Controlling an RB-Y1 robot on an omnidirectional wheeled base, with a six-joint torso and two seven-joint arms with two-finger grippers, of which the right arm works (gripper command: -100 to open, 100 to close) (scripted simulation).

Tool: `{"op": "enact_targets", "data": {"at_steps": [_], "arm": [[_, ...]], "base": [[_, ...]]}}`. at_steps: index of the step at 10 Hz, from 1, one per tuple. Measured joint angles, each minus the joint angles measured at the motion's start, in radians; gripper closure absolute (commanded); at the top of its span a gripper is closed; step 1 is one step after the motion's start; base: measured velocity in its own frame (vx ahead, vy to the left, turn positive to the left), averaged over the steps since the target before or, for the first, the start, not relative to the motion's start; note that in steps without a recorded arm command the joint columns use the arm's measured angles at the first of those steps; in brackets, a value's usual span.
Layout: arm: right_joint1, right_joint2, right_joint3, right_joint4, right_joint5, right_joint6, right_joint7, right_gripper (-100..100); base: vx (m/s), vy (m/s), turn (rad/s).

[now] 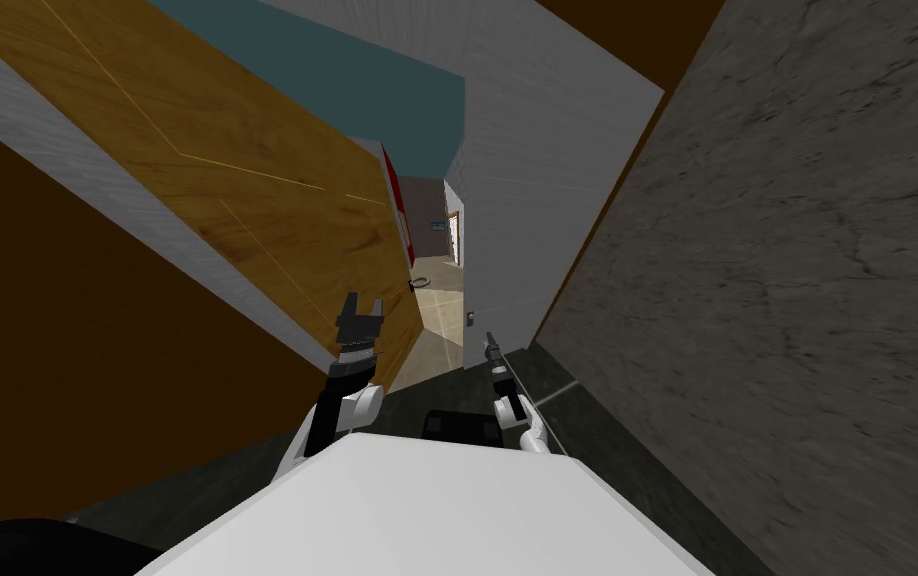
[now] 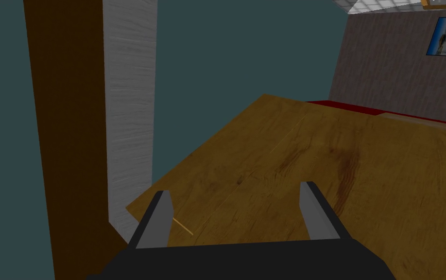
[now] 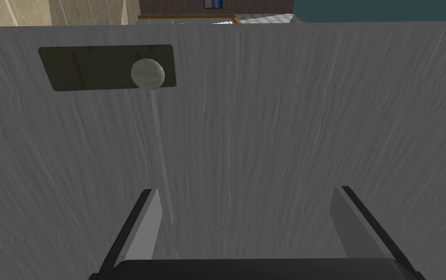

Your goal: Push the door open

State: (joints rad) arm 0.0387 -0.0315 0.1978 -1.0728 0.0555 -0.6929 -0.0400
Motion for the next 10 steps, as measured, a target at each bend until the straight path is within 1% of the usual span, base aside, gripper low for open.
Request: {"op": "enact_targets", "data": {"at_steps": [1,3,4,8,9,10], "arm": [[-0.014,-0.001,0.003,0.027,-0.001,-0.004,-0.003,-100],[-0.032,-0.001,0.005,0.073,-0.003,-0.009,-0.008,-100],[-0.038,0.008,0.008,0.106,-0.002,-0.019,-0.004,-100],[-0.066,0.017,0.022,0.201,-0.003,-0.037,-0.007,-100],[-0.081,0.025,0.022,0.241,-0.004,-0.051,-0.004,-100],[-0.091,0.028,0.025,0.268,-0.005,-0.057,-0.005,-100]], "base": [[0.062,-0.040,0.037],[0.068,-0.038,0.060],[0.082,-0.063,0.079],[0.079,-0.048,0.061],[0.089,-0.042,0.083],[0.115,-0.051,0.091]]}}
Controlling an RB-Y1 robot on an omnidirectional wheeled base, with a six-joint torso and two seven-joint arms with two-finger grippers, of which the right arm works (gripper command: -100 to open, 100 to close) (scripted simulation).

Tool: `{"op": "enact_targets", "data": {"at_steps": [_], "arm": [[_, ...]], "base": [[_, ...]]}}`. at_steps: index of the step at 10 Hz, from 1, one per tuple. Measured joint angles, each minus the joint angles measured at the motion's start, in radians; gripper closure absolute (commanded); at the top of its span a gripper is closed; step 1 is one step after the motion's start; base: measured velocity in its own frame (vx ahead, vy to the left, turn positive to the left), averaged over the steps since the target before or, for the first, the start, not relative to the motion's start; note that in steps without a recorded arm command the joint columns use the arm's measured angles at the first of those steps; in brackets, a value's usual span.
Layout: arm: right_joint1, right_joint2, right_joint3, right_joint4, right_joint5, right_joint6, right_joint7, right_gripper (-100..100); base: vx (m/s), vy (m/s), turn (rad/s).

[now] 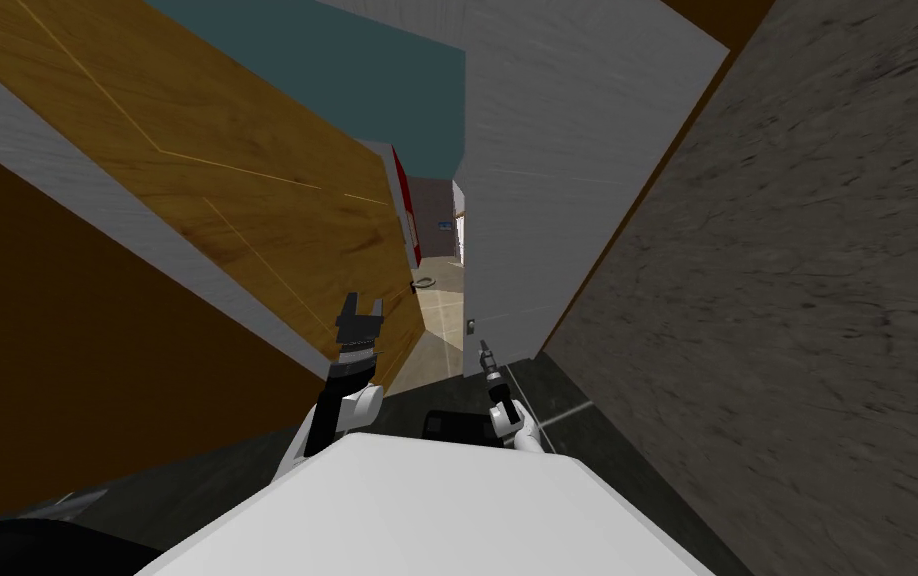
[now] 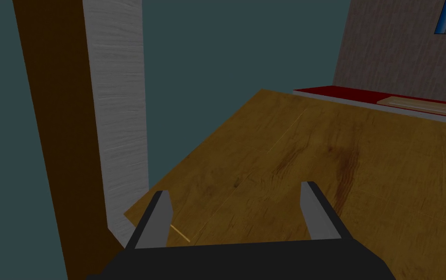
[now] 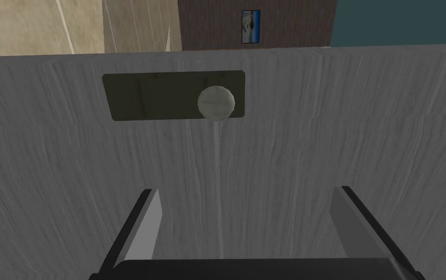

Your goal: Push the door open

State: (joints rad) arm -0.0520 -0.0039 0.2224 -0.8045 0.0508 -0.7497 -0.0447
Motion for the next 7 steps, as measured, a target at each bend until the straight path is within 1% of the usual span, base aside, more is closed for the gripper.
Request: {"op": "enact_targets", "data": {"at_steps": [1,2,3,4,6,7], "arm": [[0.000,0.002,0.005,0.012,0.001,0.000,-0.002,-100],[-0.005,0.004,0.007,0.027,0.001,-0.001,-0.003,-100],[-0.006,0.004,0.007,0.029,0.000,-0.001,-0.003,-100],[-0.017,-0.007,0.003,0.049,-0.002,-0.009,-0.002,-100],[-0.015,-0.023,0.000,0.048,-0.003,-0.011,0.000,-100],[-0.014,-0.027,-0.002,0.047,-0.003,-0.011,0.000,-100]], "base": [[0.094,-0.047,0.023],[0.035,-0.019,0.002],[0.121,0.031,0.031],[0.171,0.049,0.022],[0.177,0.053,0.024],[0.193,0.063,0.027]]}}
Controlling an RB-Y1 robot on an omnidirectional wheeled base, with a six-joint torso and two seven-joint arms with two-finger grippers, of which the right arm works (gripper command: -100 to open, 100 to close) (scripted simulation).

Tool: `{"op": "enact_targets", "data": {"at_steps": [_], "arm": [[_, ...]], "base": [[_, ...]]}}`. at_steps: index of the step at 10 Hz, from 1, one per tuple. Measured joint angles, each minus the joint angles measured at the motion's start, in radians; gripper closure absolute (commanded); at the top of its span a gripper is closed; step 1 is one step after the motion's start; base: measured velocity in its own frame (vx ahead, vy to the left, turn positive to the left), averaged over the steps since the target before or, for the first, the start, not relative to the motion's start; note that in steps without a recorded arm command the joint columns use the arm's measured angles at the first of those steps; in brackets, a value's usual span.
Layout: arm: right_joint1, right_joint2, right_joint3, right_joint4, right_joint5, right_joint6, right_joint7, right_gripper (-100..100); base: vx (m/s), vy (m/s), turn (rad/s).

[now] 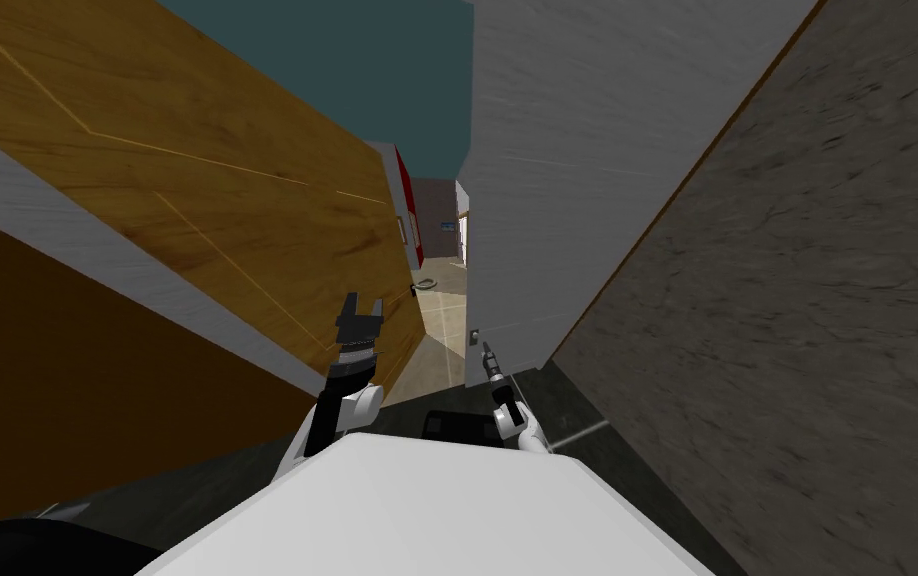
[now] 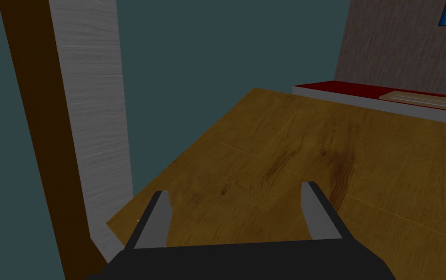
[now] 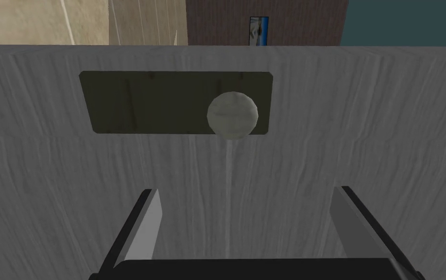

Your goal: Push the door open

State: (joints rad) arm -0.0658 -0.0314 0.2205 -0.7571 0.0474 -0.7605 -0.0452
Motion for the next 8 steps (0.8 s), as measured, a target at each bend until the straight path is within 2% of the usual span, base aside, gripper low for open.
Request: {"op": "enact_targets", "data": {"at_steps": [2,4,5,8], "arm": [[0.000,0.001,-0.004,0.001,-0.002,0.000,0.002,-100],[0.001,0.015,-0.008,0.001,-0.003,0.000,0.003,-100],[0.001,0.016,-0.008,-0.001,-0.003,0.000,0.003,100],[0.000,0.015,-0.008,0.000,-0.003,0.001,0.003,100]], "base": [[0.208,0.057,0.025],[0.148,0.038,0.017],[-0.018,-0.004,-0.008],[-0.023,-0.007,0.005]]}}
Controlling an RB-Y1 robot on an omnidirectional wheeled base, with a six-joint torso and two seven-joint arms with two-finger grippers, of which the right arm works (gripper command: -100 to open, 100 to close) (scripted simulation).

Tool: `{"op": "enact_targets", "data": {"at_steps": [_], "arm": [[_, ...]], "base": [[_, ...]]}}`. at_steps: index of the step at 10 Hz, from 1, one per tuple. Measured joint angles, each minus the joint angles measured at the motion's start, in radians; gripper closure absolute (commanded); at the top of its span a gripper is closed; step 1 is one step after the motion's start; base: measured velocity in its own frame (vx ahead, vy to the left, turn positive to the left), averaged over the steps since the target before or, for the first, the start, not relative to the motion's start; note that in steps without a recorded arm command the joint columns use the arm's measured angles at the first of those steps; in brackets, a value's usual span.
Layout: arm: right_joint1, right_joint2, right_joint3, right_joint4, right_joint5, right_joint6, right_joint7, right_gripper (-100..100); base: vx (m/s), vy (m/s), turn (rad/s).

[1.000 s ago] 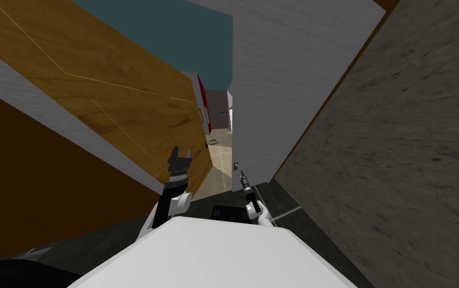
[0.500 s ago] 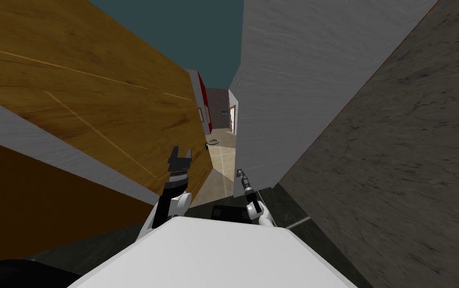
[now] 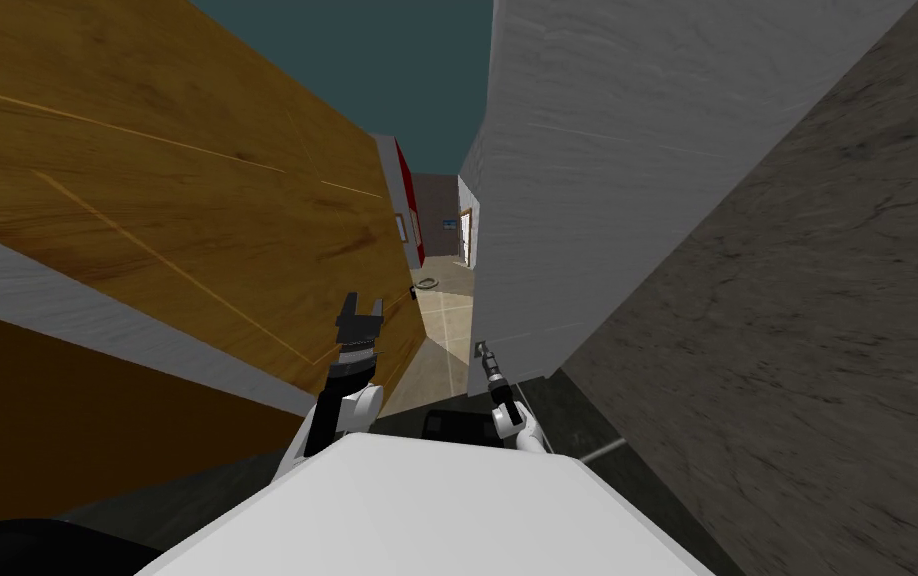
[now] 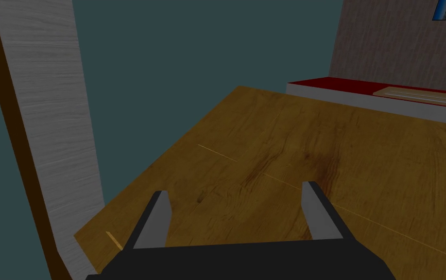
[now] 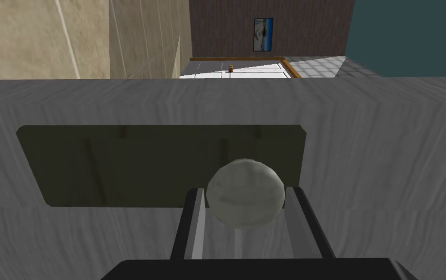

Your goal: Push the door open

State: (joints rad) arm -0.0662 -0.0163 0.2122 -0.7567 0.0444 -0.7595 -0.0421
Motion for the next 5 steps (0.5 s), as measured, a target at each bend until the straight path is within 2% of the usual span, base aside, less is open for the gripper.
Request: {"op": "enact_targets", "data": {"at_steps": [2,5], "arm": [[0.002,0.000,0.000,0.002,0.000,0.001,0.000,100],[0.010,-0.005,-0.003,0.005,-0.002,0.005,0.004,100]], "base": [[-0.003,0.000,0.000],[0.134,0.060,-0.033]]}}
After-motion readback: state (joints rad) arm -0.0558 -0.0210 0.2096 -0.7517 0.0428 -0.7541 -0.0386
